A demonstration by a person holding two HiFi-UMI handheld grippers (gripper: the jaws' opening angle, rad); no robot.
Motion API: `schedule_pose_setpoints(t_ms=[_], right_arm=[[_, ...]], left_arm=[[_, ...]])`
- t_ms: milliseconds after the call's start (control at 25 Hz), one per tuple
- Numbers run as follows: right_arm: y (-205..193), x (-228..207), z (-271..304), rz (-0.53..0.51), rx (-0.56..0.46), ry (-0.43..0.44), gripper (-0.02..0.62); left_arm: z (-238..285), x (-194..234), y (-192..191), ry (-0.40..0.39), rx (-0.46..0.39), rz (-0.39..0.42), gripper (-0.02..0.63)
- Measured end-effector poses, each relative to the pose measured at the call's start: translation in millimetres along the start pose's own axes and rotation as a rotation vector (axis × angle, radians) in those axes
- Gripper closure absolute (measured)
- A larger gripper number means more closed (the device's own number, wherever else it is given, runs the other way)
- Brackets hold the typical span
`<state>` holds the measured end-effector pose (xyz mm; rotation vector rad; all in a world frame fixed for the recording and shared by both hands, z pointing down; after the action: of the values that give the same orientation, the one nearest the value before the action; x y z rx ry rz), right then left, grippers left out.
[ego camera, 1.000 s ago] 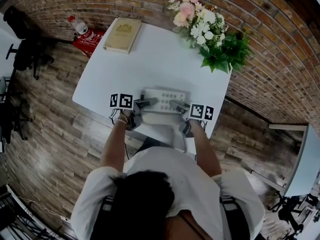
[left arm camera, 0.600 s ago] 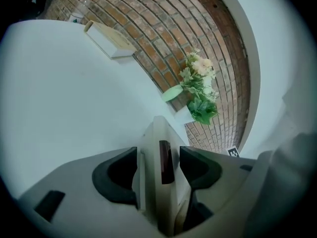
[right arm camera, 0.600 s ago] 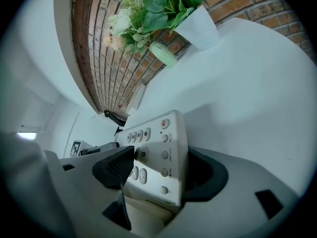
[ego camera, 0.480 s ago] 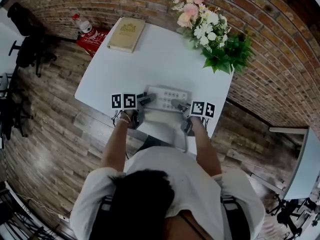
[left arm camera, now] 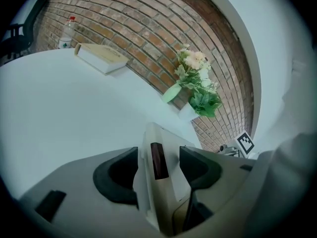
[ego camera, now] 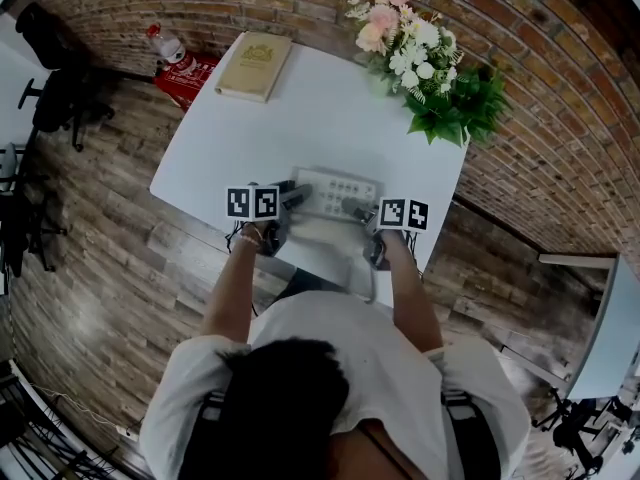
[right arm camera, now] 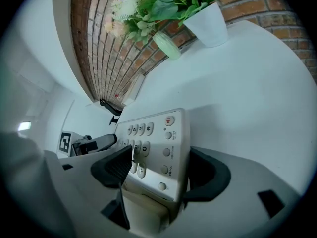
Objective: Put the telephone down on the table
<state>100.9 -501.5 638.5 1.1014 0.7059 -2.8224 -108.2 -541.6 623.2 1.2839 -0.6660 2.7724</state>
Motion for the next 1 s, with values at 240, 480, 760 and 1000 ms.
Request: schedule_pose_setpoints(t_ms=[240,480,760,1000], right_arm=[[-0.4,-0.7,-3.3,-0.023,0.044,-0.061,0.259],[10.0,1.5,-11.0,-0.072,0.034,-0.127,0.255],[10.1,2.6,-16.9,-0.121,-0.041,-0.167,0.255],[23.5,11.6,-33.1,-0.214,-0.167,-0.251,0.255]], left_arm=[[-3.7,-2.3,3.3,0.058,-0.032,0.057,0.331],[-2.4,-5.2,-1.3,0.067,-0.022,0.082,0.331],[-14.4,-6.1,4.1,0.092,-0.084,0.102,0.331],[-33.8,-20.3,16.2,0.112,-0.166,0.18,0.331]])
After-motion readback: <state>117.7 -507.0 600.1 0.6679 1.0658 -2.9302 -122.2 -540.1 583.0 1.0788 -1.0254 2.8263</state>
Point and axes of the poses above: the fingertips, and each gripper's own axes: z forward along the fingers, x to its left, y out of its top, the point moved 6 cm from there along -z, backward along the fingers, and after that the axes turned 8 degrees about -z, right-handed, at the moved point
